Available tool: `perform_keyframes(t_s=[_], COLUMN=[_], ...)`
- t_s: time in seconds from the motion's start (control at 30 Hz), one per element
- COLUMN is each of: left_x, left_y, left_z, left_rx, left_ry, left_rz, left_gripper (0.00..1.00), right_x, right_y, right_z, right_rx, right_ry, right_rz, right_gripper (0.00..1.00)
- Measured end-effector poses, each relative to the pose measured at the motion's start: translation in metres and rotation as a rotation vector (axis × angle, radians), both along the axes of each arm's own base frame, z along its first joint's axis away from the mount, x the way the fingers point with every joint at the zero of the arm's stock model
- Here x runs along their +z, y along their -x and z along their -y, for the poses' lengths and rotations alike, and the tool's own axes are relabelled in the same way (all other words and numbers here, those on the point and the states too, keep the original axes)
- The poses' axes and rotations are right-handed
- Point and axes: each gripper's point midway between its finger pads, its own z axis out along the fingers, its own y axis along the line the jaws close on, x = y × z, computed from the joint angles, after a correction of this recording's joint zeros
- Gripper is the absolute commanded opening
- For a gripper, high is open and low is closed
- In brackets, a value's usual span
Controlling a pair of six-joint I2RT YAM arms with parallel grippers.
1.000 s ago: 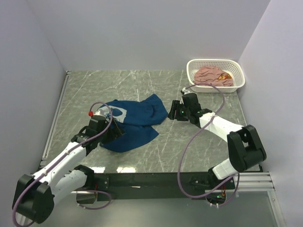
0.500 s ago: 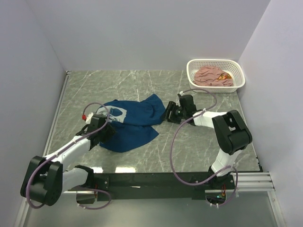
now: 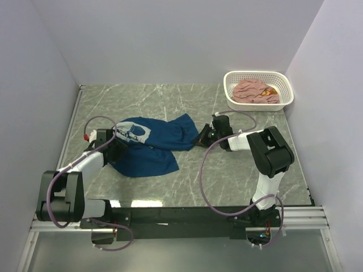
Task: Fold and stack the t-shirts
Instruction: Flatten the tshirt out
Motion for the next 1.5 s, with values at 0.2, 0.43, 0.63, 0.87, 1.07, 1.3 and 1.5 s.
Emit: perform_keyframes(t_s=[0.2, 0.43, 0.63, 0.87, 1.07, 1.3, 1.5], left_x=[-0.001, -0.002, -0.002, -0.002, -0.003, -0.004, -0.004], left_y=[0.001, 0.013, 0.015, 0.017, 0.017, 0.015, 0.015], left_z=[-0.021, -0.033, -0.034, -0.032, -0.03, -0.028, -0.028], left_rx=[0.036, 0.049, 0.016, -0.011, -0.028, -0.035, -0.036], left_ry=[-0.094, -0.161, -0.182, -0.195, -0.201, -0.204, -0.209], left_rz=[-0.047, -0.075, -0.103, -0.116, -0.122, -0.121, -0.122], left_gripper=[0.55, 0.55, 0.55, 0.57, 0.57, 0.57, 0.57], right_x=[0.045, 0.202, 0.204, 0.104, 0.041, 0.009, 0.004], right_y=[0.006, -0.017, -0.016, 0.02, 0.062, 0.071, 0.047], right_z=[0.044, 0.09, 0.112, 0.12, 0.12, 0.125, 0.111], right_rx=[-0.038, -0.138, -0.188, -0.093, -0.023, -0.069, -0.072], right_ry=[0.194, 0.393, 0.501, 0.571, 0.535, 0.459, 0.386], right_rz=[0.041, 0.367, 0.368, 0.162, 0.065, 0.026, 0.066], right_gripper=[0.0, 0.46, 0.53, 0.52, 0.62, 0.67, 0.65])
